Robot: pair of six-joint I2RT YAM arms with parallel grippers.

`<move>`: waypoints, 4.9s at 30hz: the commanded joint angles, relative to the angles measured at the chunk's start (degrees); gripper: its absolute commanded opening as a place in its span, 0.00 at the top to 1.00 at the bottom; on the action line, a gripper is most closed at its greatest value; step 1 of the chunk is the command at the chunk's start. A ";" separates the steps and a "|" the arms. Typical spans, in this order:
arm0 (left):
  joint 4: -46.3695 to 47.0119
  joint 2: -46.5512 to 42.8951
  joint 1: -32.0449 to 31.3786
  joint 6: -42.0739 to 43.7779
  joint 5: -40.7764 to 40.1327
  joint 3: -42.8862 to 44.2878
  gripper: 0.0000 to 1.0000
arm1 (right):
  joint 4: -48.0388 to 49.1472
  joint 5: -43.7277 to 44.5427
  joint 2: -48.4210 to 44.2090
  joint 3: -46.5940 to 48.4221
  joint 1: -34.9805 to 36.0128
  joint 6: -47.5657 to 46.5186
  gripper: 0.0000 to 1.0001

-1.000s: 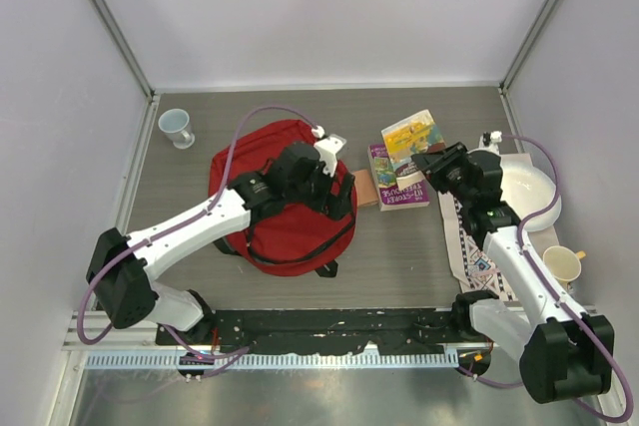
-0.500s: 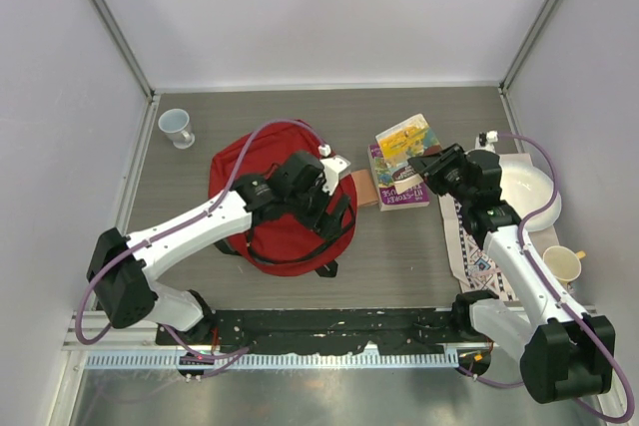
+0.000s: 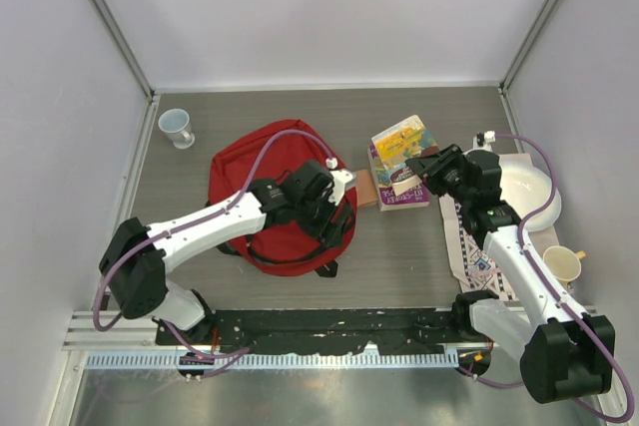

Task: Pack the student bag
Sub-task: Place the book in the student bag.

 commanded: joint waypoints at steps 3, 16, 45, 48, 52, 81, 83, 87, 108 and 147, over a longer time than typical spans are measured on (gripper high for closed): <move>3.26 1.73 -0.26 -1.18 -1.68 0.05 0.39 | 8.77 -1.77 -0.71 1.44 -0.08 0.59 0.99; 3.43 3.06 -0.26 -1.88 -6.52 0.66 0.84 | 8.59 -1.94 -0.88 1.26 -0.08 0.51 0.99; 0.53 2.36 12.39 -4.34 -30.07 28.35 1.00 | 0.07 -20.82 -8.35 6.00 -0.70 -2.13 0.99; 2.72 -0.72 12.48 -5.92 -32.09 25.89 1.00 | 0.07 -28.03 -8.35 6.80 -0.70 -1.08 0.99; 5.28 -3.53 12.39 -6.71 -33.23 23.43 1.00 | -0.11 -33.57 -10.19 6.71 -0.70 0.06 0.99; 6.68 -9.95 12.39 -9.88 -35.26 17.89 1.00 | 19.65 -29.74 0.16 -4.19 16.34 8.41 0.99; 7.04 -10.57 12.39 -9.88 -35.26 17.45 1.00 | 24.99 -28.32 3.77 -5.24 18.27 10.08 0.99; 7.04 -11.36 12.39 -9.71 -35.00 17.10 1.00 | 32.57 -26.03 10.44 -4.98 20.13 12.45 0.99; 7.92 -13.73 12.48 -8.30 -32.01 14.37 1.00 | 57.55 -26.21 36.38 4.69 24.62 24.76 0.99; 8.89 -17.86 12.48 -10.32 -29.55 9.98 1.00 | 45.50 17.91 52.02 17.33 39.29 22.04 0.92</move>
